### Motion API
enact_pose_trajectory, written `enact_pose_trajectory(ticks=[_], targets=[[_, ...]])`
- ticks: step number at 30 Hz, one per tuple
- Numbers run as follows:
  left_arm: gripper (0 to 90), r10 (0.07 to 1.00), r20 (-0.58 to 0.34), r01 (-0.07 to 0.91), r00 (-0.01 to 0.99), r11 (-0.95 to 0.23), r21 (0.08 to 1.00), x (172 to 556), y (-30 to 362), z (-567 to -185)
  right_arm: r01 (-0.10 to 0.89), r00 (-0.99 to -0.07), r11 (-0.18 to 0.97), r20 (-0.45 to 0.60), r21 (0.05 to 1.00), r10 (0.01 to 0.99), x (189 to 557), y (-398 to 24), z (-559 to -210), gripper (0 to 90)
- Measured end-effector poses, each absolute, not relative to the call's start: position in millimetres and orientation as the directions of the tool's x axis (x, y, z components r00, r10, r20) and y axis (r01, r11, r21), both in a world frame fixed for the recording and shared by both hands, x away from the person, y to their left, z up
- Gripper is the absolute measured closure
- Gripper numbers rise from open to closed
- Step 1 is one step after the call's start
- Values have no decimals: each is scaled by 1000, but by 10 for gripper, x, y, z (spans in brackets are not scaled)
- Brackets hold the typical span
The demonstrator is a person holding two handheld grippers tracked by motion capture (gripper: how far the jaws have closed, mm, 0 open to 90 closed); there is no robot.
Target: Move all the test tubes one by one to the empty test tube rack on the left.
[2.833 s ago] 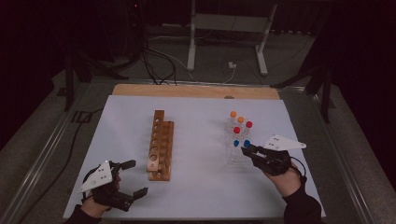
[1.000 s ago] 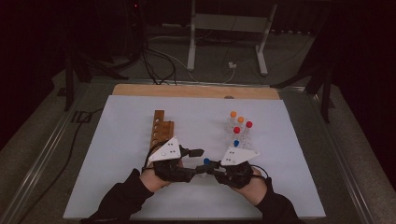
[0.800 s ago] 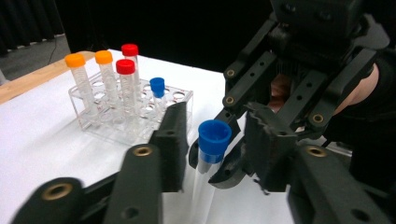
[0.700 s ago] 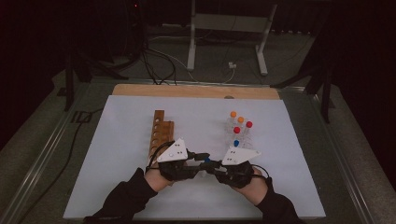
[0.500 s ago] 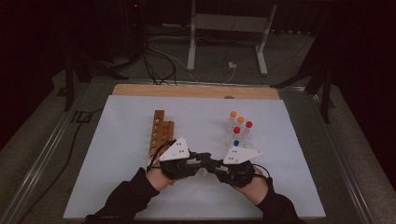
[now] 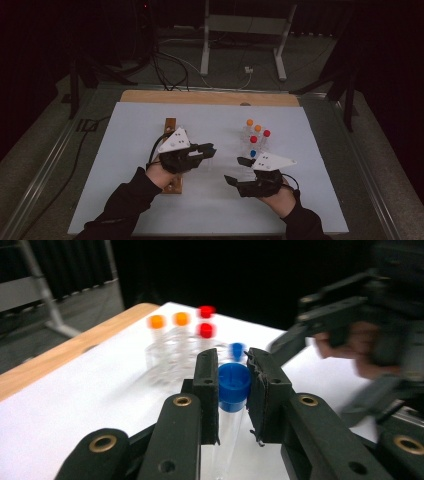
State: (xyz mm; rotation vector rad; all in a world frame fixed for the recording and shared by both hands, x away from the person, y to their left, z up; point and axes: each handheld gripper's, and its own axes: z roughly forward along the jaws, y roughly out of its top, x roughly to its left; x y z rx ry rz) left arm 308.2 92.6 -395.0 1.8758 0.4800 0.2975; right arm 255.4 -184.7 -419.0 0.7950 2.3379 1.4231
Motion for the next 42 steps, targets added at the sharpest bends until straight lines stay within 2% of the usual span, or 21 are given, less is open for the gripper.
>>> enact_pose_trajectory(ticks=[6, 7, 13, 24, 34, 42], targets=[[771, 522, -3, 177, 853, -284, 942, 3242, 1132, -3820, 310, -791, 337, 45, 889, 610, 2556, -1886, -4187, 145], [772, 537, 11, 169, 843, -286, 943, 3264, 1170, -3789, 315, -800, 332, 61, 889, 597, 2556, -1905, -4187, 68], [772, 624, 22, 174, 781, -251, 952, 3422, 1447, -3650, 316, -806, 317, 76, 894, 587, 2555, -1955, -4174, 5], [772, 745, 21, 205, 667, -210, 956, 3740, 1829, -3660, 279, -792, 324, 26, 904, 610, 2543, -2017, -4175, 0], [772, 784, 9, 254, 621, -212, 944, 3980, 1839, -3920, 271, -781, 305, 24, 913, 624, 2563, -2103, -4193, 0], [772, 793, -2, 293, 610, -223, 930, 4022, 1807, -4184, 274, -761, 301, 14, 913, 649, 2594, -2218, -4239, 0]])
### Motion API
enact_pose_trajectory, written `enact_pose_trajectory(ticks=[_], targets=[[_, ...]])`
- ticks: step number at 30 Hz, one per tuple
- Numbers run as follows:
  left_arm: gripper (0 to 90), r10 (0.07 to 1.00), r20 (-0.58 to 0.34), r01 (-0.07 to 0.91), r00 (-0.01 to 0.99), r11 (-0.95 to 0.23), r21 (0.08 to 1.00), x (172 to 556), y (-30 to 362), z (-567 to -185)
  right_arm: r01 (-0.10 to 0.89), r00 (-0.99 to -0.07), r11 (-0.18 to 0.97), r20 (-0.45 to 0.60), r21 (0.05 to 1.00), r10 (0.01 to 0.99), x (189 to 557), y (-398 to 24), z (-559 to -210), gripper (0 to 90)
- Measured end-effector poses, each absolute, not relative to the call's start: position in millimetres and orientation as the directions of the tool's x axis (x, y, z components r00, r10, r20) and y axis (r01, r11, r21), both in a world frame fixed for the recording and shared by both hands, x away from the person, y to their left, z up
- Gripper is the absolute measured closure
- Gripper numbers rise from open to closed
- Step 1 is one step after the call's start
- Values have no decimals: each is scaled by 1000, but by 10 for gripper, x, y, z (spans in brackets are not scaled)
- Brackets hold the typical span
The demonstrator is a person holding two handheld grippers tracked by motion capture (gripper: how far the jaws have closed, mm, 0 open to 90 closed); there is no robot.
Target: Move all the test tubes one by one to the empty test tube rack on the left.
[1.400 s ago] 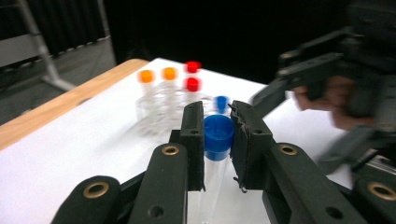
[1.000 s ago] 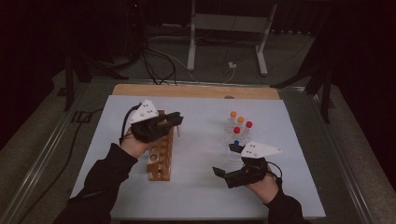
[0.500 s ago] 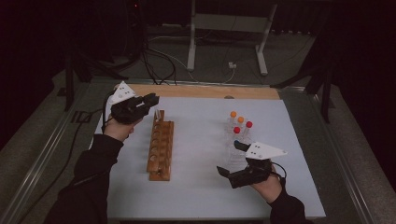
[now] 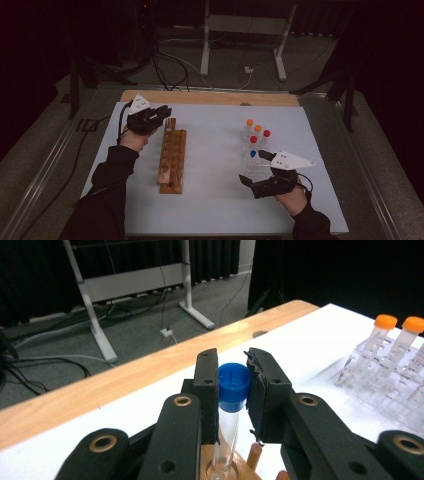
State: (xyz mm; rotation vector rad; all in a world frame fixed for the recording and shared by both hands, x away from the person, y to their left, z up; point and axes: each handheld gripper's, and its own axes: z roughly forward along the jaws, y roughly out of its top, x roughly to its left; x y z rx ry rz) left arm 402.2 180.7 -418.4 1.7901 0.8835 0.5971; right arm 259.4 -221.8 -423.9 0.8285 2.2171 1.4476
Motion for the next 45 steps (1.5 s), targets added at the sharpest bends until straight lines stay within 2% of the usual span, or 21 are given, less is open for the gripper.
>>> enact_pose_trajectory(ticks=[13, 29, 30, 33, 36, 38, 39, 42, 45], targets=[[771, 808, -23, 340, 589, -222, 914, 4007, 1812, -4453, 311, -747, 285, 49, 907, 663, 2565, -2356, -4335, 0], [758, 792, -48, 360, 608, -221, 906, 4018, 1849, -4579, 374, -721, 330, 47, 867, 692, 2616, -2426, -4525, 17], [730, 788, -50, 362, 613, -225, 905, 4019, 1848, -4574, 377, -718, 337, 42, 863, 695, 2623, -2426, -4535, 16], [428, 773, -84, 376, 629, -208, 903, 3990, 1854, -4514, 398, -695, 336, 42, 854, 717, 2655, -2430, -4573, 17], [193, 743, -108, 378, 661, -205, 903, 3932, 1876, -4418, 427, -675, 327, 56, 843, 736, 2705, -2432, -4617, 55], [141, 719, -119, 365, 684, -196, 910, 3863, 1893, -4355, 434, -659, 324, 52, 841, 750, 2733, -2422, -4639, 75], [74, 711, -120, 360, 693, -196, 912, 3827, 1896, -4326, 435, -657, 330, 44, 838, 753, 2762, -2402, -4652, 137], [29, 676, -123, 340, 726, -197, 920, 3710, 1907, -4253, 429, -652, 318, 46, 845, 757, 2787, -2395, -4655, 180], [22, 641, -125, 321, 757, -200, 926, 3594, 1900, -4207, 438, -630, 300, 51, 847, 775, 2838, -2390, -4641, 316]])
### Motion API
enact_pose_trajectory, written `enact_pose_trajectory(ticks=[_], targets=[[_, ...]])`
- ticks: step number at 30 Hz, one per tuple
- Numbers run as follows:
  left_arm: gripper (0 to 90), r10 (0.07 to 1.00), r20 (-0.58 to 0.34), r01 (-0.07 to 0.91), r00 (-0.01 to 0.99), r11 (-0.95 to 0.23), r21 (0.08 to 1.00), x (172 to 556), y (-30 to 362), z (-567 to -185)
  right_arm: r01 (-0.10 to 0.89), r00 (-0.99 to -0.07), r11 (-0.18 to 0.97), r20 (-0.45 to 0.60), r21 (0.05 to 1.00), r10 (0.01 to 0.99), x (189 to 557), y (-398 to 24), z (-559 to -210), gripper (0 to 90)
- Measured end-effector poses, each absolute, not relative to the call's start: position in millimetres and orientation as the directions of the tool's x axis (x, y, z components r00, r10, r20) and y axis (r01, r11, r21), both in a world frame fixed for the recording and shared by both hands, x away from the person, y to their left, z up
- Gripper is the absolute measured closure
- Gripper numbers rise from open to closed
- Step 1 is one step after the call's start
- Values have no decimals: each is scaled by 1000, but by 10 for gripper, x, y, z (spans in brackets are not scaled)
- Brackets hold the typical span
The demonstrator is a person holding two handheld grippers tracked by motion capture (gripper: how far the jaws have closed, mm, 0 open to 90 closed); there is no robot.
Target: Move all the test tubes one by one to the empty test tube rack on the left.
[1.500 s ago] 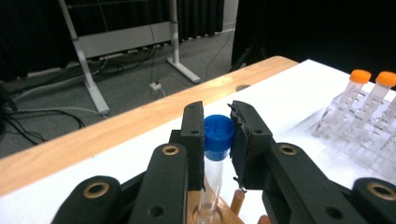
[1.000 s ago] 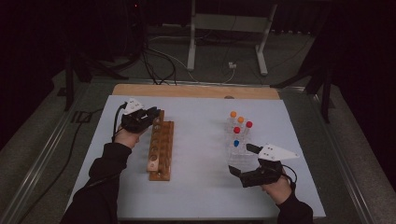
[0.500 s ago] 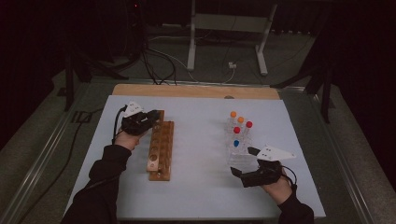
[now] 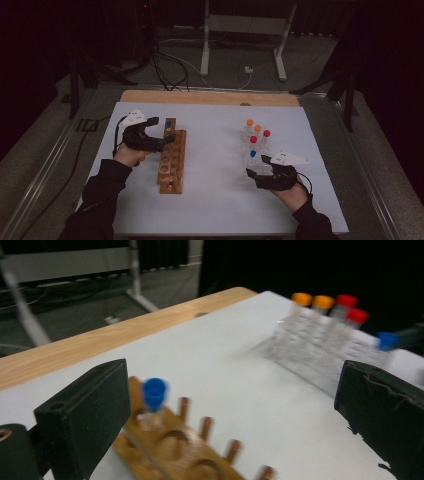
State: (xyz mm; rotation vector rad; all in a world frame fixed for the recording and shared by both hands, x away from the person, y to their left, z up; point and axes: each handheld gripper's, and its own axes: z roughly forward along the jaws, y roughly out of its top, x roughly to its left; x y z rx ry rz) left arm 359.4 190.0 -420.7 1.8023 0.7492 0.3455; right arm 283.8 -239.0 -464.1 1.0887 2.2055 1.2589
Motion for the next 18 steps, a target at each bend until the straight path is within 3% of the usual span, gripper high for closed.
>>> enact_pose_trajectory(ticks=[2, 3, 8, 18], targets=[[21, 633, -115, 309, 766, -205, 929, 3533, 1888, -4189, 449, -610, 295, 48, 844, 791, 2884, -2397, -4634, 455], [21, 624, -114, 302, 773, -204, 931, 3500, 1884, -4180, 449, -610, 295, 48, 844, 791, 2884, -2397, -4634, 455], [21, 597, -119, 290, 793, -198, 936, 3400, 1856, -4151, 474, -603, 297, 60, 829, 796, 2960, -2388, -4681, 633], [21, 572, -124, 298, 811, -222, 928, 3369, 1851, -4174, 481, -603, 306, 56, 822, 796, 3020, -2336, -4691, 755]])
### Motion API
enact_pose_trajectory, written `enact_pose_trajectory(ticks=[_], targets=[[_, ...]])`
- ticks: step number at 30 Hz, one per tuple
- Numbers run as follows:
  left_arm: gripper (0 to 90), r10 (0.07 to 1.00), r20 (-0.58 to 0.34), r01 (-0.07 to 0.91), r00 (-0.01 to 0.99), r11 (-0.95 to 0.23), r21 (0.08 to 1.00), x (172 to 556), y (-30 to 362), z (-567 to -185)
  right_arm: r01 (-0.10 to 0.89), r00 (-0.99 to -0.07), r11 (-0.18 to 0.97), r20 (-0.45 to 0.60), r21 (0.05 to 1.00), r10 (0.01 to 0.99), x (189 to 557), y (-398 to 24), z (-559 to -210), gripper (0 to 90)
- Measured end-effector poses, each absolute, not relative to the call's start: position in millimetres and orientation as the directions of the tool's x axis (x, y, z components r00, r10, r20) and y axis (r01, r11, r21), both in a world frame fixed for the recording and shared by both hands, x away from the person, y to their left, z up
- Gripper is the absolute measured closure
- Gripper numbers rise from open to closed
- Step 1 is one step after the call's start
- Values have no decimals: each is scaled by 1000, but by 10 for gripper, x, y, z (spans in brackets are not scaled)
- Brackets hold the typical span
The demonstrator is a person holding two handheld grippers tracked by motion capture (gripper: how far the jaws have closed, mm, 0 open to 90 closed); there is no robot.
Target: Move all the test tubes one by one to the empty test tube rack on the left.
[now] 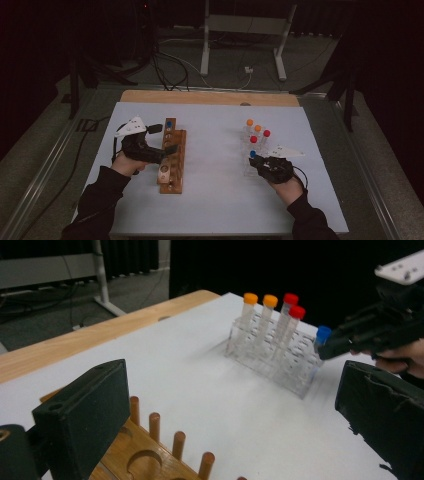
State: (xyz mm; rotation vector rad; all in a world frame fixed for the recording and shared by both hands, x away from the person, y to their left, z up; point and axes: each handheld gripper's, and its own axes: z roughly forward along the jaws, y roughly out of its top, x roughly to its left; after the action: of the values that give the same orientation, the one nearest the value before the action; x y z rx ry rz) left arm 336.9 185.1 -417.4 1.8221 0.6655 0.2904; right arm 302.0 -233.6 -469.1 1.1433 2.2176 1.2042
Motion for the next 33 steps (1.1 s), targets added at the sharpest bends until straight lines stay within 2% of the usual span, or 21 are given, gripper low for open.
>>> enact_pose_trajectory(ticks=[8, 16, 21, 33], targets=[[22, 553, -139, 308, 822, -225, 925, 3358, 1843, -4191, 456, -606, 320, 26, 830, 795, 2998, -2336, -4597, 769], [22, 518, -120, 278, 847, -240, 930, 3296, 1773, -4126, 353, -609, 278, -6, 893, 793, 2852, -2378, -4221, 769], [23, 482, -118, 263, 868, -245, 933, 3243, 1694, -4090, 299, -656, 295, -29, 908, 754, 2764, -2246, -4070, 769], [24, 385, -115, 219, 916, -238, 946, 3077, 1483, -3957, 286, -763, 365, -19, 886, 646, 2712, -1873, -4159, 769]])
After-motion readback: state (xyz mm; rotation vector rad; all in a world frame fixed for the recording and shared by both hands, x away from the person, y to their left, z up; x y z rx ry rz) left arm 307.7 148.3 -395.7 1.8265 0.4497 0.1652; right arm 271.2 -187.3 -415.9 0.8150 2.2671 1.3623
